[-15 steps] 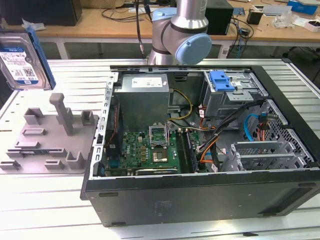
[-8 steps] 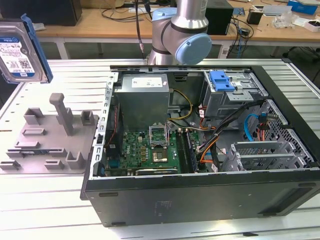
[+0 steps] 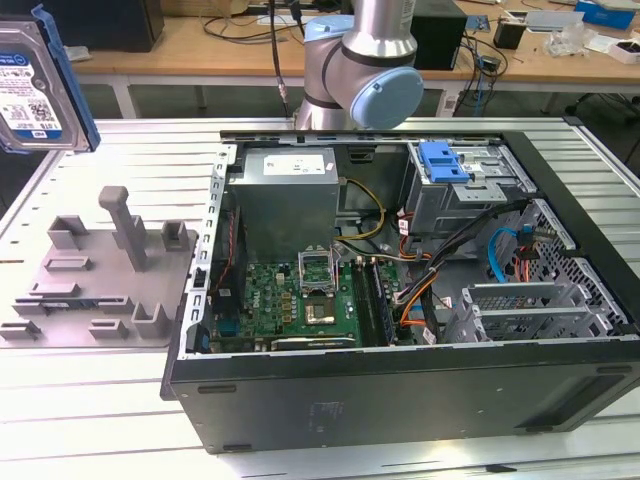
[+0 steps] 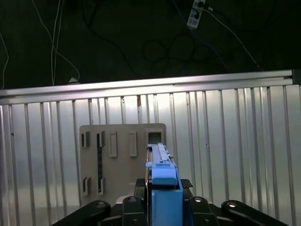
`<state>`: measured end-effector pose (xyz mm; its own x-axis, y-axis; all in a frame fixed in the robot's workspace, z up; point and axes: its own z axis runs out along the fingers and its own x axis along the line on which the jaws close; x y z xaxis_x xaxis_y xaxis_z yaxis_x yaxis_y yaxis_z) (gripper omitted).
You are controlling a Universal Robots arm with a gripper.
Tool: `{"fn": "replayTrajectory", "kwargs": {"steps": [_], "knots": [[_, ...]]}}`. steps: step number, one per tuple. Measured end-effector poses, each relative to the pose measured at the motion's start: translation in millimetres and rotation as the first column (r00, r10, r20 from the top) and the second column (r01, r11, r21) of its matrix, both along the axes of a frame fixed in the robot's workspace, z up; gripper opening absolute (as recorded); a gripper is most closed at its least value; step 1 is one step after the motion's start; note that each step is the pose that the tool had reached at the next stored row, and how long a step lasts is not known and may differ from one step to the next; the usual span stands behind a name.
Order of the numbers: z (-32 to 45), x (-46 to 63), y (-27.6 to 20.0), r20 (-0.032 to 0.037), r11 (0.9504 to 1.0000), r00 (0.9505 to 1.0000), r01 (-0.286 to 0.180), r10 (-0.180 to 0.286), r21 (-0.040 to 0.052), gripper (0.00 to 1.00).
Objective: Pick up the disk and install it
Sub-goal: 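Pick up the disk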
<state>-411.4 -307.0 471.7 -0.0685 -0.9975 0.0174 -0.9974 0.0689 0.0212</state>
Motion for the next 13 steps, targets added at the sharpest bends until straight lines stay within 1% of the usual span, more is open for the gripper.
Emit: {"fn": "replayTrajectory", "kwargs": {"steps": [10,12,13], "knots": [[0.1,0.5,-0.9,0.0000,1.0000,1.0000,0.000,0.000,0.0007,0.37],[0.4,2.5,-1.5,-0.0001,1.0000,1.0000,0.000,0.000,0.0007,0.37],[0.6,5.3,-2.3,-0.0001,1.0000,1.0000,0.000,0.000,0.0007,0.37]]}}
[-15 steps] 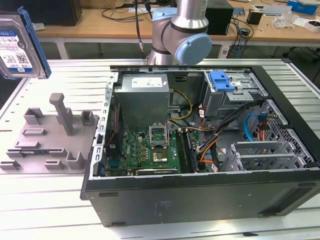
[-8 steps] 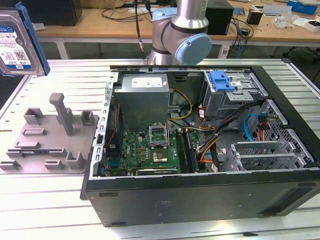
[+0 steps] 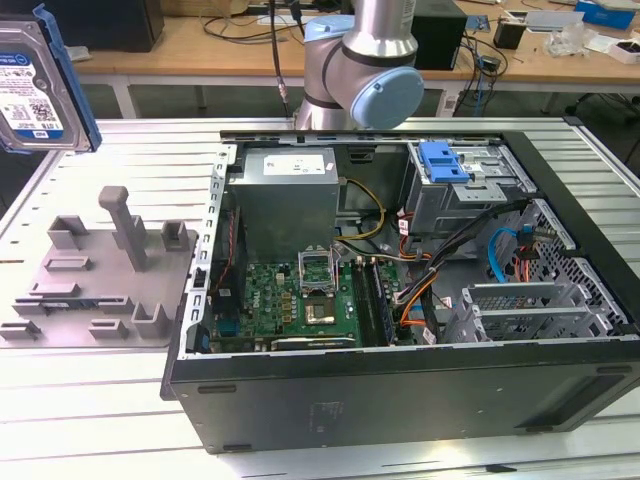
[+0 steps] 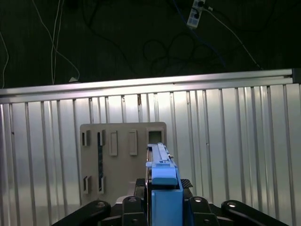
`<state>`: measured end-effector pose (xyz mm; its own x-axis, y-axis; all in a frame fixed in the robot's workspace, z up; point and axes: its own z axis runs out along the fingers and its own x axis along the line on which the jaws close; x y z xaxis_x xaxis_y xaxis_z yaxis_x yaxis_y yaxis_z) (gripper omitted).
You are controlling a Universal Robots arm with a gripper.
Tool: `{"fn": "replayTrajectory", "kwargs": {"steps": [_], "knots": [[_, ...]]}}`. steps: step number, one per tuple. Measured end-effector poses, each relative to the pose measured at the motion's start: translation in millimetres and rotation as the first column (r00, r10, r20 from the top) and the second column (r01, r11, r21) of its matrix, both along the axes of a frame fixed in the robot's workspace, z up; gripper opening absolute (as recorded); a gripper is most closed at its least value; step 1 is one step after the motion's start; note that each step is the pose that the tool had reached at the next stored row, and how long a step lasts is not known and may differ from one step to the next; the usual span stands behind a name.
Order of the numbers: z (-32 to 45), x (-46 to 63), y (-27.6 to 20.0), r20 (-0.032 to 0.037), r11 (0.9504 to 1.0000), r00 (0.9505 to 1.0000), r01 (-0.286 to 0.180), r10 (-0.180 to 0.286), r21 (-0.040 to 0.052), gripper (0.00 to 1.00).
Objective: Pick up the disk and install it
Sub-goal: 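Pick up the disk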
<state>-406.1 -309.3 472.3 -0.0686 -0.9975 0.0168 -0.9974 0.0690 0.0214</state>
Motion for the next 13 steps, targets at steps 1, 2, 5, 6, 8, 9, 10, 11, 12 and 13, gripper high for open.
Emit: {"fn": "replayTrajectory", "kwargs": {"steps": [1,2,5,6,8,9,10,11,12,13], "knots": [[0.1,2.5,-0.6,0.0000,1.0000,1.0000,0.000,0.000,0.0000,0.37],[0.1,5.7,-1.5,0.0001,1.0000,1.0000,0.000,0.000,0.0001,0.37],[0.2,12.7,-3.1,-0.0002,1.0000,1.0000,0.000,0.000,0.0001,0.37],[0.4,15.9,-3.8,-0.0004,1.0000,1.0000,0.000,0.000,0.0001,0.37],[0.6,21.4,-5.1,-0.0010,1.0000,1.0000,0.000,0.000,0.0001,0.37],[0.8,24.3,-5.9,-0.0017,1.0000,1.0000,0.000,0.000,0.0001,0.37],[1.4,27.5,-7.4,-0.0025,1.0000,1.0000,0.000,0.000,0.0000,0.37],[2.2,29.5,-8.9,-0.0036,1.0000,1.0000,0.000,0.000,-0.0003,0.37],[3.0,31.1,-11.3,-0.0039,1.0000,1.0000,0.000,0.000,-0.0003,0.37],[3.9,32.3,-13.4,-0.0043,1.0000,1.0000,0.000,0.000,-0.0004,0.37]]}}
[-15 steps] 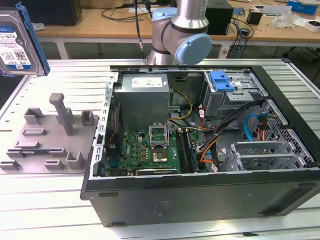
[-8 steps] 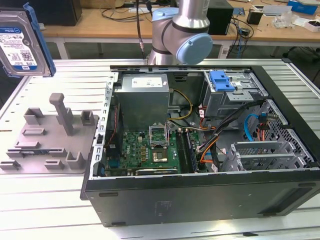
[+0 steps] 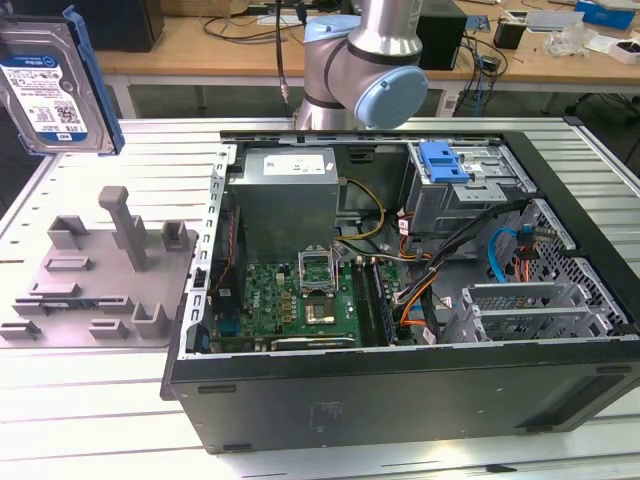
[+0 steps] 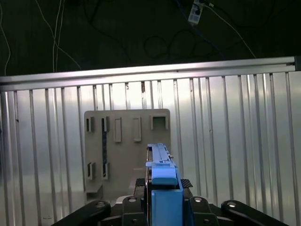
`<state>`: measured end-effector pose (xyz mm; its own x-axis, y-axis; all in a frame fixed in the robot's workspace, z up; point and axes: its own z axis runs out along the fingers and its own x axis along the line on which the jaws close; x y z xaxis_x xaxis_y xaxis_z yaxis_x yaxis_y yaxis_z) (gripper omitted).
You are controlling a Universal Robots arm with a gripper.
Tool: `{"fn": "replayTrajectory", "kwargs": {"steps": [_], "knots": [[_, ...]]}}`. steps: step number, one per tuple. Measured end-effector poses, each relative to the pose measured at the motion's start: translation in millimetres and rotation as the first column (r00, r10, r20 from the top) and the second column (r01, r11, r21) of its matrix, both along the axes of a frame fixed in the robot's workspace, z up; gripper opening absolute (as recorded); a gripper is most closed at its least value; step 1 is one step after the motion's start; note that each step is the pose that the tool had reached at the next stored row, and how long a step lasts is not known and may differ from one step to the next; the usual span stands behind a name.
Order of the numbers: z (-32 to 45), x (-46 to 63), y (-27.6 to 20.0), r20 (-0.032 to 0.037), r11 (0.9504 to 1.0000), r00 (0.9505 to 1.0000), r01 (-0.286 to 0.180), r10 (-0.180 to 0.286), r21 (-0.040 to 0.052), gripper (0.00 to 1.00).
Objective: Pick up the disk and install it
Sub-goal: 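Pick up the disk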
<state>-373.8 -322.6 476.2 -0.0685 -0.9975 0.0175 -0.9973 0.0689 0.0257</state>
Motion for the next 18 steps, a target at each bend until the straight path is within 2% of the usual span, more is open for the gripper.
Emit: {"fn": "replayTrajectory", "kwargs": {"steps": [1,4,13,14,18], "knots": [[1.7,2.6,-4.8,-0.0010,1.0000,1.0000,0.000,0.000,-0.0001,0.37],[5.2,7.9,-14.3,-0.0036,1.0000,1.0000,0.000,0.000,-0.0005,0.37],[14.1,23.1,-39.2,-0.0144,1.0000,0.9999,0.000,0.000,-0.0014,0.37],[15.3,25.6,-42.9,-0.0165,1.0000,0.9999,0.000,0.000,-0.0016,0.37],[18.4,32.9,-52.5,-0.0236,1.0000,0.9997,0.000,0.000,-0.0018,0.37]]}}
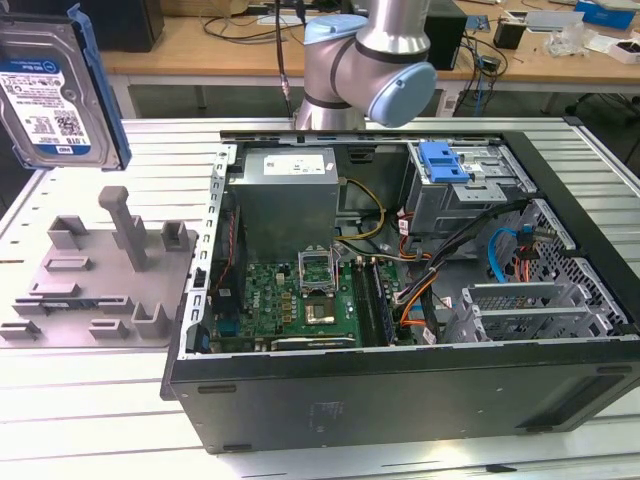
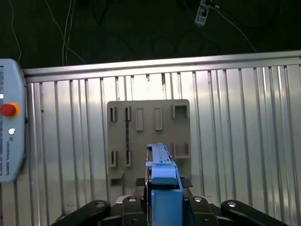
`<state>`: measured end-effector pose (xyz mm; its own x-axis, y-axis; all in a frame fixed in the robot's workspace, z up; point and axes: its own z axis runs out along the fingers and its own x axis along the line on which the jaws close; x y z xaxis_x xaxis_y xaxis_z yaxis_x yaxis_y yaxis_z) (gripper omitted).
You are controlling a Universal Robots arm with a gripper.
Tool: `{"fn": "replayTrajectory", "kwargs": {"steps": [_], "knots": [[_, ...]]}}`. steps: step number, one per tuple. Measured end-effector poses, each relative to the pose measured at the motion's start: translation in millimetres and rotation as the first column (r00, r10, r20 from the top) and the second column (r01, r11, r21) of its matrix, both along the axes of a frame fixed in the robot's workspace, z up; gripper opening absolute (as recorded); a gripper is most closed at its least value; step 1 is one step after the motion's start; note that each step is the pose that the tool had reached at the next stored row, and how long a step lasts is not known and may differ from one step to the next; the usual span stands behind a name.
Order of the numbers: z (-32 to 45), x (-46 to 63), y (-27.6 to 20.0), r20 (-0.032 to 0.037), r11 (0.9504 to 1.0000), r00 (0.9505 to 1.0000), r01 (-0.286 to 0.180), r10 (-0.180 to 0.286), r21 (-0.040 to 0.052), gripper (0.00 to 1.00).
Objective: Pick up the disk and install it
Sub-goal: 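Pick up the disk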
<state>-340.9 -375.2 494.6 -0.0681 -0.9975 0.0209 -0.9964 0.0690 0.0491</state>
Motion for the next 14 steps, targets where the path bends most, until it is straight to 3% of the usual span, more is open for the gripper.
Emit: {"fn": "replayTrajectory", "kwargs": {"steps": [5,14], "knots": [[4.1,11.3,-13.4,-0.0127,1.0000,0.9999,0.000,0.000,-0.0006,0.37],[8.5,37.6,-35.6,-0.0444,1.0000,0.9990,0.000,0.000,-0.0022,0.37]]}}
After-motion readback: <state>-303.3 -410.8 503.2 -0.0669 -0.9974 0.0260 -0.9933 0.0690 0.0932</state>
